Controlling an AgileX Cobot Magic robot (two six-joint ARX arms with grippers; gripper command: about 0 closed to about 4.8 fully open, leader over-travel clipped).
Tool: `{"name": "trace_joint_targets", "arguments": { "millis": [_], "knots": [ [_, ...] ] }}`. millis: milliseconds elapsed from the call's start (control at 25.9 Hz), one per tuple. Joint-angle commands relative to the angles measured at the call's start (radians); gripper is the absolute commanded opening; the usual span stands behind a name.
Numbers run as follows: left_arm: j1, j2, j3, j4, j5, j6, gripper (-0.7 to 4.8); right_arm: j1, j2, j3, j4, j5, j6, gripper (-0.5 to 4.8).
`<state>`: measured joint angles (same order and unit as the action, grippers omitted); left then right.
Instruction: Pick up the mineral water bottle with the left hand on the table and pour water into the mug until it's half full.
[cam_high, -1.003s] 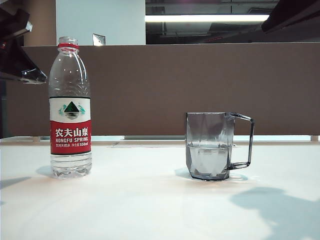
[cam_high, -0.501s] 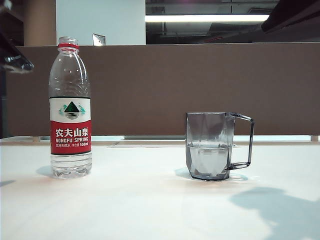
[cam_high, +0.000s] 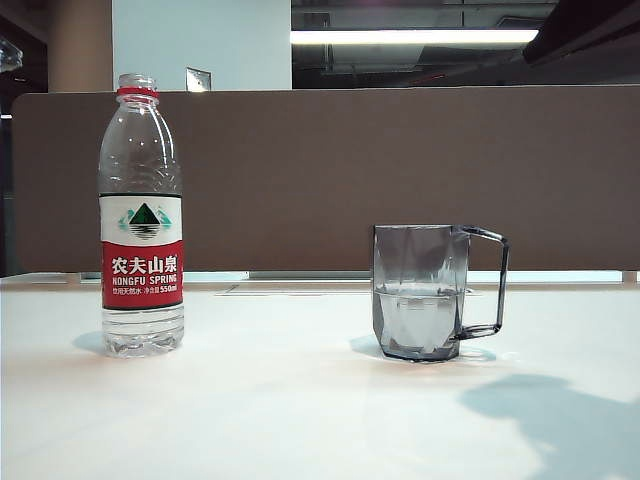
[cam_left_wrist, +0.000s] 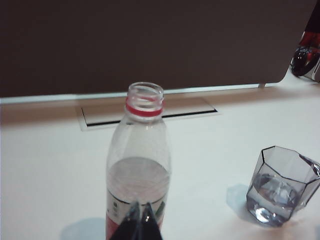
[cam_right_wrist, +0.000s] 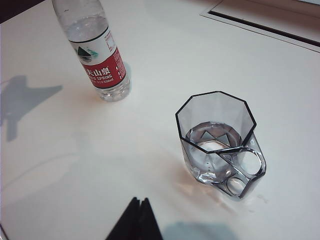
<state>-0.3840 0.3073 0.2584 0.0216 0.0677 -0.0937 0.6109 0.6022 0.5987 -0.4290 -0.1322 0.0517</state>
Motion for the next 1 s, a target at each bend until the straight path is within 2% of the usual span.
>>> {"name": "trace_joint_targets", "arguments": {
  "millis": [39,501,771,1003],
  "knots": [
    [0.03,-0.06,-0.039,0.047,0.002,0.034,-0.06,-0.001,-0.003,0.005,0.014,-0.001,-0.003,-0.08],
    [0.291,-0.305,-0.165,0.097,0.001,0.034,-0.06,-0.001,-0.003,0.005,0.014,-0.001,-0.003,-0.08],
    [0.328,-0.302,-0.246,0.14,0.002,0.037,-0.06,-0.001,-0.003,0.005,0.014,-0.001,-0.003,-0.08],
    [0.336,-0.302,-0.251,0.107,0.001,0.116,-0.06,-0.001,-0.003,0.005,0.014,-0.001,-0.003,-0.08]
  ]
}}
